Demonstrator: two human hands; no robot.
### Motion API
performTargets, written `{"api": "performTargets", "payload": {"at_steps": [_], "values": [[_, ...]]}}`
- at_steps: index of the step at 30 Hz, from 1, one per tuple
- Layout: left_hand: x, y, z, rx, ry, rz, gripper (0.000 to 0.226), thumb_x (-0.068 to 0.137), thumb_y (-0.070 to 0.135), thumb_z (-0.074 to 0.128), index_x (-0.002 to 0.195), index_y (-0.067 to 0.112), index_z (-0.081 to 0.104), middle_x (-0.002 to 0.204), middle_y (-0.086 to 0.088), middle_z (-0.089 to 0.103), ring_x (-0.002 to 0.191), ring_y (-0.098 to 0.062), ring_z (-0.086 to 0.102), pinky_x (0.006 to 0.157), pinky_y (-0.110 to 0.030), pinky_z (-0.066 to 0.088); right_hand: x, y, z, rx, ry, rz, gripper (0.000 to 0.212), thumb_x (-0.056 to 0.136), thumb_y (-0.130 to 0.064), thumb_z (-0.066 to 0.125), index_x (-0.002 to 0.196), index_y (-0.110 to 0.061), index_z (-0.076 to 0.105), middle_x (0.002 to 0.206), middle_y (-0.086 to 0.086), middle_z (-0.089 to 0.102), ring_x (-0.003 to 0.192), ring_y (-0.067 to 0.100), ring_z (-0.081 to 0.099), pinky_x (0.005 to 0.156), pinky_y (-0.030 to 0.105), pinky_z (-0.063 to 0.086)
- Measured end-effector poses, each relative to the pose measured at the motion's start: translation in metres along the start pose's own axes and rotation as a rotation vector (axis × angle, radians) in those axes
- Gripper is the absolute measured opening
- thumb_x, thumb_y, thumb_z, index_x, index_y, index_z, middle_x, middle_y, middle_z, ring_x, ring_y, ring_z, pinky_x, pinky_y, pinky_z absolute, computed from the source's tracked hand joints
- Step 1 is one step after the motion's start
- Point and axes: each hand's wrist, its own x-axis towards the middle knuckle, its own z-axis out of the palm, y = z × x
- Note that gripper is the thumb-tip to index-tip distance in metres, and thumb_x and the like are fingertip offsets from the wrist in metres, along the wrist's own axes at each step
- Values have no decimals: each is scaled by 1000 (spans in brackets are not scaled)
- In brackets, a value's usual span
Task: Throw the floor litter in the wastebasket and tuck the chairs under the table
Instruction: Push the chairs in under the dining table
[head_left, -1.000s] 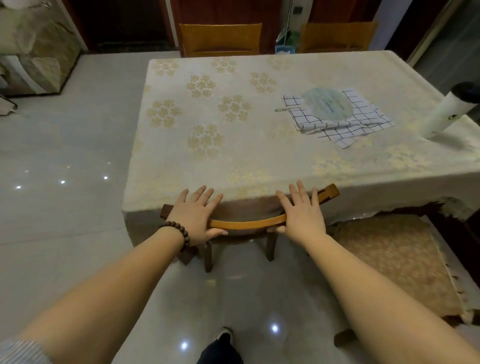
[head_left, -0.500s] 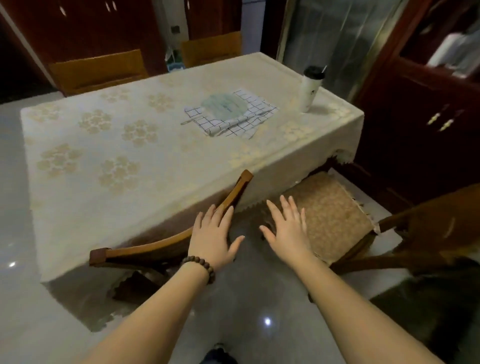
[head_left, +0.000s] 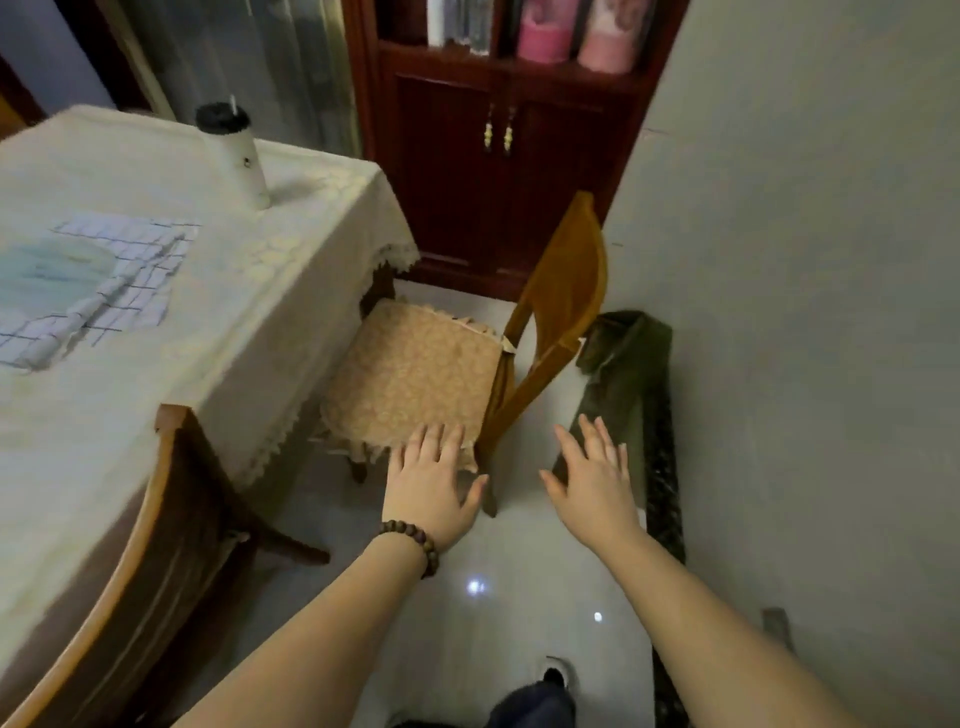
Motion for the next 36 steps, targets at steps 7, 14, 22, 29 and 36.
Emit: {"api": "performTargets", "payload": {"at_steps": [7,14,22,29,36], "values": [[36,102,28,-3,-99,174,72,89,62,28,148,26,10,156,-3,16,143,-24,9,116,-45,9,-12,103,-25,58,75,136,61,94,-42,48,148,-30,22,160,6,11,147,22,-5,119,49,3],[96,195,61,3,-68,178,73,87,64,30,147,27,11,156,-1,18,143,-23,10,110,-38,-1,28,208,-48,87,95,194,60,94,-40,48,148,-30,22,160,7,10,147,21,-5,117,45,1],[174,288,72,-16,5,57,72,88,62,33,147,28,9,156,-2,17,143,-23,9,109,-37,-1,110,321,-93,49,73,122,62,94,-44,47,148,-32,20,160,5,12,147,22,-2,117,45,3],[229,315,59,56,147,-63,73,88,61,32,148,24,12,156,-6,19,143,-25,11,111,-39,1,197,337,-121,49,76,-36,60,93,-41,49,147,-30,24,159,7,15,147,23,-1,117,48,2],[291,292,52,183,243,-261,79,85,63,36,148,20,13,156,-8,14,143,-28,6,113,-49,3,306,292,-120,-11,57,-302,63,93,-40,50,148,-29,21,159,7,12,147,24,-2,117,47,0]]}}
